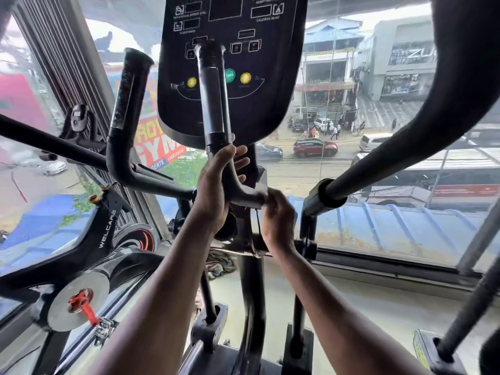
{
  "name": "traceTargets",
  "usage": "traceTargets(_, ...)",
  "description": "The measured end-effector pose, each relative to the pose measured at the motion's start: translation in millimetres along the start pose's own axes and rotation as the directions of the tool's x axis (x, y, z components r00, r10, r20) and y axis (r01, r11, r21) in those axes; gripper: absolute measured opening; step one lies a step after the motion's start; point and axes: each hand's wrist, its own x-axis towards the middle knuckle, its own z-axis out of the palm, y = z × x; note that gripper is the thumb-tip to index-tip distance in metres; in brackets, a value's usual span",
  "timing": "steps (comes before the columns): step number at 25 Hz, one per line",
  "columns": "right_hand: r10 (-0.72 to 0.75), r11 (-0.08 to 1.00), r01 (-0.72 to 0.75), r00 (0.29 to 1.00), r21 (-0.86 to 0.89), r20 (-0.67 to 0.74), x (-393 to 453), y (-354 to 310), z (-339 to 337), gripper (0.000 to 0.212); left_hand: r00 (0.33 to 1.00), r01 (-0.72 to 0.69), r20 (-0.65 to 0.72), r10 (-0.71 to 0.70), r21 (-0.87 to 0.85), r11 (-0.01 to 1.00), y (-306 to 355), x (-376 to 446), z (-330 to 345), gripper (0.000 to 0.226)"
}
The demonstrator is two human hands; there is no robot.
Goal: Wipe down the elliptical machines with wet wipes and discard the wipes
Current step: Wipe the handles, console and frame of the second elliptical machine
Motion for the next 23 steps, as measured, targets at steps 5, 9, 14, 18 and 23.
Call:
traceTargets(5, -0.313, 0.939, 0.282, 0.938, 0.197, 0.149, -36, -42, 22, 0.039, 0.933, -0.228, -0.281, 0.225, 0.022, 0.973, -14, 2, 9, 0.048)
traceTargets(9, -0.228, 0.974, 0.224, 0.960, 0.042, 0.161, -14, 15, 17, 0.043, 0.926, -0.253, -0.287, 0.245, 0.011, 0.967, -13, 2, 11, 0.023)
traceTargets(14, -0.018, 0.989, -0.004, 0.988, 0.146, 0.152, -12, -10, 25, 0.040, 0.924, -0.248, -0.282, 0.257, 0.067, 0.966, -12, -1, 15, 0.032)
traceTargets(18, -0.298, 0.952, 0.276, 0.932, 0.132, 0.204, -30, 13, 17, 0.042, 0.929, -0.269, -0.250, 0.273, 0.048, 0.962, -17, 0, 12, 0.031)
traceTargets(23, 0.132, 0.980, -0.150, 0.982, 0.133, 0.133, 7, 41, 20, 0.035, 0.936, -0.302, -0.168, 0.310, 0.074, 0.951, -24, 3, 10, 0.030)
